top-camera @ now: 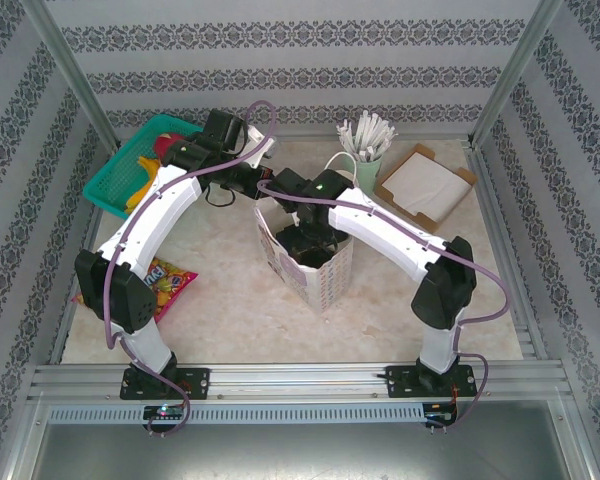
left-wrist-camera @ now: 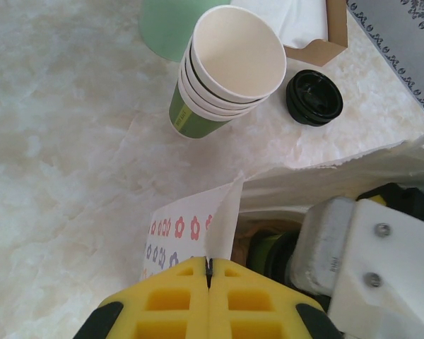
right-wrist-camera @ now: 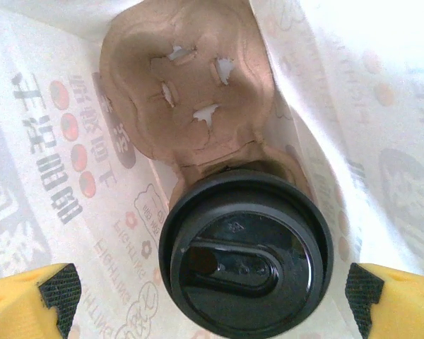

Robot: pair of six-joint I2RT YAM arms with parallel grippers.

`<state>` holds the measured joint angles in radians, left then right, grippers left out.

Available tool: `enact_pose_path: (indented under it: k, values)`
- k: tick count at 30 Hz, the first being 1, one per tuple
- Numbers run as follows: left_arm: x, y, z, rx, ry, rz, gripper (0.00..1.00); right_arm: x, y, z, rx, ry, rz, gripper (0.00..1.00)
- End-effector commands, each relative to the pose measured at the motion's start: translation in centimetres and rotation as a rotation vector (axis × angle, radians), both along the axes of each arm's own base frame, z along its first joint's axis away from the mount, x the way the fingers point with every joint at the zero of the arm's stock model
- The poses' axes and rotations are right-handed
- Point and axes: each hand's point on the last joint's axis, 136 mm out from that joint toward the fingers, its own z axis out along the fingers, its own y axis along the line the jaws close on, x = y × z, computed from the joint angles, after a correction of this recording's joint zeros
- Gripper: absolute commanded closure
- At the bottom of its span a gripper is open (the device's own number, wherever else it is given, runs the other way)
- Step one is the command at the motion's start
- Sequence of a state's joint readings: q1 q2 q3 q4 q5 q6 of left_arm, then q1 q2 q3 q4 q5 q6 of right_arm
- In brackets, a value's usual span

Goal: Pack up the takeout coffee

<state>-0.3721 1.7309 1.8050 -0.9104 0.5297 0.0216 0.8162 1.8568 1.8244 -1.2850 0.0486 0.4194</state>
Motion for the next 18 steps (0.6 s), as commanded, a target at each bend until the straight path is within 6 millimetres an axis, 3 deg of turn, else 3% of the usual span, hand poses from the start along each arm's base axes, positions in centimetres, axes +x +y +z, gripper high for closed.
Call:
enact_pose_path:
  k: [1,11,18]
  values:
    - [-0.7,0.2,1.3,0.001,-0.011,0.009,1.00,-0.3,-0.5,3.0,0.027,-0.058,-0.009,0.02]
    - [-0.4,0.2,1.2,0.002,-0.012,0.013,1.00,-0.2,-0.6,8.0,0.112,-0.178,-0.007,0.02]
    - [-0.1,0.3,1.3,0.005,-0.016,0.030,1.00,-0.6,-0.4,13.1,0.261,-0.311,-0.004,0.02]
